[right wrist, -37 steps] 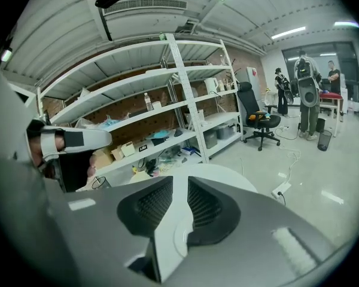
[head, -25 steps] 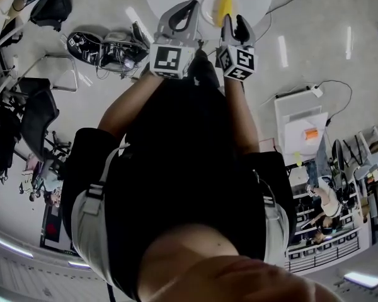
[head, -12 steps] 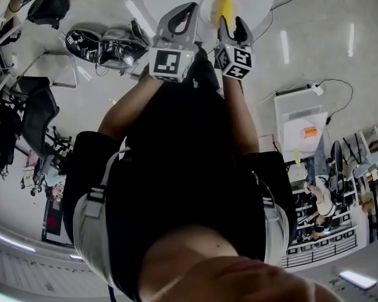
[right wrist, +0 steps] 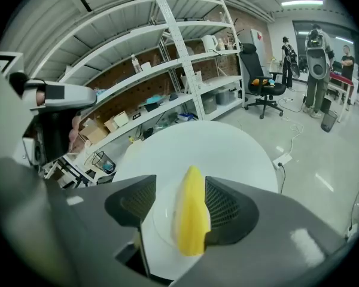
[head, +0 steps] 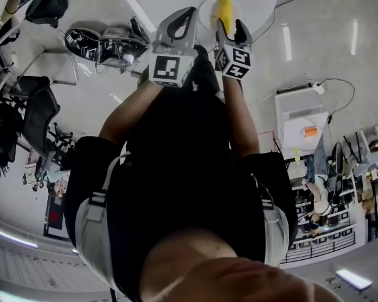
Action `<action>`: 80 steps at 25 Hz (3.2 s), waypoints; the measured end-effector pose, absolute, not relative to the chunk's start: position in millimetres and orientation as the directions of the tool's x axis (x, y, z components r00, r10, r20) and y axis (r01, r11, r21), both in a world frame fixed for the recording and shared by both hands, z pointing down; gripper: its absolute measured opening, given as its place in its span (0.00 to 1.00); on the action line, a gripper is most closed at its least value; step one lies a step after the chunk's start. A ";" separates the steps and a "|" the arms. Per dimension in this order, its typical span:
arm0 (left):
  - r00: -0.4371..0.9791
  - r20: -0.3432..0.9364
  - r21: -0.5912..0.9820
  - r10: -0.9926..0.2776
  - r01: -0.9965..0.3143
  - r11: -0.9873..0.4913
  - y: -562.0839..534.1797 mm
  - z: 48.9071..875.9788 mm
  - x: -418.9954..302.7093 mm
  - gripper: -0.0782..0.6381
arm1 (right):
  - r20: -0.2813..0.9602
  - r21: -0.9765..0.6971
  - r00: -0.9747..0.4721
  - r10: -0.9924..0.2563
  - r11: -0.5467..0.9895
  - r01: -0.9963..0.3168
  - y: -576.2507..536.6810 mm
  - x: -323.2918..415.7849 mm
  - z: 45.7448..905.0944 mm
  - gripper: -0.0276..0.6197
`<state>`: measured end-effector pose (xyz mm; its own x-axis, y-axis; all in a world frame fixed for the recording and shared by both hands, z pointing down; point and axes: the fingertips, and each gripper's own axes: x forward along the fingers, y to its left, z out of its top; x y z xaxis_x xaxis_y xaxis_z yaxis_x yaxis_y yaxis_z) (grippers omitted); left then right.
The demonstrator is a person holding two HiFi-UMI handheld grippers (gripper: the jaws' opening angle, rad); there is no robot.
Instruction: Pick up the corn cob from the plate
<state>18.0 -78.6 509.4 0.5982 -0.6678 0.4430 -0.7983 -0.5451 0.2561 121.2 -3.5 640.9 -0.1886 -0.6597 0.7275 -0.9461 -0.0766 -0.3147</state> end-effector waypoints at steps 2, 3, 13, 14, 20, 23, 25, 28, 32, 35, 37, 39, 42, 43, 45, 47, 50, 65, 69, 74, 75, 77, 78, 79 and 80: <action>0.594 0.447 0.259 -0.669 -0.802 -0.539 -81.5 510.3 18.0 0.12 | 0.739 -0.312 -0.191 -0.646 -0.078 -0.947 -1.8 120.1 647.4 0.46; 0.589 0.446 0.268 -0.674 -0.806 -0.527 -83.8 509.6 18.4 0.12 | 0.744 -0.313 -0.193 -0.639 -0.078 -0.947 -1.0 119.4 650.6 0.46; 0.567 0.466 0.307 -0.679 -0.824 -0.477 -93.2 520.6 20.5 0.12 | 0.786 -0.319 -0.216 -0.579 -0.080 -0.945 4.2 118.0 681.7 0.51; 0.566 0.469 0.305 -0.678 -0.824 -0.477 -94.1 522.5 20.5 0.12 | 0.791 -0.318 -0.218 -0.572 -0.081 -0.945 4.9 118.0 684.7 0.51; 0.560 0.475 0.310 -0.679 -0.829 -0.466 -97.1 526.9 16.5 0.12 | 0.813 -0.310 -0.221 -0.538 -0.081 -0.947 9.3 114.0 697.6 0.52; 0.558 0.482 0.312 -0.675 -0.830 -0.463 -98.6 530.6 16.1 0.12 | 0.824 -0.304 -0.221 -0.521 -0.078 -0.949 9.5 113.7 705.1 0.52; 0.557 0.487 0.316 -0.673 -0.831 -0.458 -99.7 532.3 15.5 0.12 | 0.830 -0.300 -0.220 -0.512 -0.078 -0.951 9.6 113.4 708.8 0.53; 0.555 0.488 0.319 -0.673 -0.832 -0.455 -101.4 534.5 14.4 0.12 | 0.840 -0.293 -0.218 -0.497 -0.077 -0.953 11.1 113.4 713.9 0.53; 0.551 0.495 0.320 -0.671 -0.834 -0.449 -103.1 536.9 13.6 0.12 | 0.845 -0.292 -0.220 -0.488 -0.076 -0.953 11.9 113.3 718.4 0.53; 0.550 0.493 0.322 -0.674 -0.835 -0.446 -104.4 536.3 12.1 0.12 | 0.849 -0.290 -0.221 -0.480 -0.074 -0.954 12.7 110.6 720.6 0.53; 0.550 0.491 0.325 -0.676 -0.835 -0.443 -103.8 536.8 11.5 0.12 | 0.855 -0.287 -0.222 -0.468 -0.071 -0.955 15.5 108.7 724.2 0.53; 0.548 0.492 0.328 -0.676 -0.836 -0.439 -102.4 537.5 11.2 0.12 | 0.864 -0.279 -0.220 -0.452 -0.067 -0.958 19.9 107.9 729.0 0.53; 0.547 0.495 0.329 -0.675 -0.837 -0.438 -101.5 537.6 9.1 0.12 | 0.874 -0.251 -0.201 -0.442 -0.056 -0.966 22.5 109.3 732.8 0.48; 0.547 0.495 0.329 -0.675 -0.837 -0.437 -101.3 537.8 8.2 0.12 | 0.875 -0.247 -0.197 -0.441 -0.056 -0.967 22.1 109.9 732.7 0.47; 0.546 0.496 0.329 -0.675 -0.838 -0.436 -100.3 538.9 6.4 0.12 | 0.876 -0.244 -0.193 -0.442 -0.063 -0.968 22.0 111.0 732.8 0.45; 0.546 0.494 0.327 -0.677 -0.838 -0.438 -99.7 539.2 5.1 0.12 | 0.878 -0.237 -0.184 -0.441 -0.066 -0.969 22.3 111.6 733.2 0.45; 0.546 0.490 0.326 -0.679 -0.837 -0.438 -99.3 537.2 3.9 0.12 | 0.878 -0.230 -0.174 -0.445 -0.074 -0.970 20.4 112.4 732.3 0.45; 0.552 0.475 0.331 -0.685 -0.833 -0.442 -96.2 530.8 -4.9 0.12 | 0.869 -0.245 -0.172 -0.465 -0.100 -0.964 16.3 110.7 725.9 0.45; 0.555 0.472 0.336 -0.685 -0.831 -0.443 -94.0 528.5 -7.3 0.12 | 0.866 -0.245 -0.170 -0.470 -0.102 -0.964 16.5 107.8 722.3 0.45; 0.562 0.470 0.338 -0.681 -0.827 -0.449 -88.8 528.1 -12.6 0.12 | 0.859 -0.249 -0.166 -0.485 -0.112 -0.962 16.0 103.8 717.6 0.45; 0.565 0.470 0.338 -0.678 -0.825 -0.453 -87.3 528.2 -12.2 0.12 | 0.858 -0.251 -0.166 -0.486 -0.116 -0.961 16.4 104.1 717.2 0.45; 0.576 0.469 0.334 -0.669 -0.818 -0.469 -83.7 528.4 -10.1 0.12 | 0.858 -0.254 -0.165 -0.486 -0.123 -0.959 17.6 105.5 716.9 0.45; 0.582 0.469 0.328 -0.664 -0.813 -0.482 -81.6 528.9 -9.0 0.12 | 0.859 -0.254 -0.164 -0.485 -0.125 -0.959 18.0 106.2 717.0 0.45; 0.587 0.468 0.324 -0.661 -0.810 -0.489 -80.1 529.1 -8.2 0.12 | 0.859 -0.254 -0.163 -0.485 -0.127 -0.959 18.3 106.9 717.2 0.45; 0.586 0.465 0.329 -0.664 -0.810 -0.485 -79.8 528.3 -7.3 0.12 | 0.859 -0.253 -0.163 -0.485 -0.128 -0.959 18.7 107.6 717.4 0.45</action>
<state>-7.3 -79.8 528.3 0.5858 -0.6637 0.4651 -0.8104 -0.4849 0.3288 107.6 18.7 717.4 -0.1626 -0.4846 0.8595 -0.9589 -0.1276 -0.2534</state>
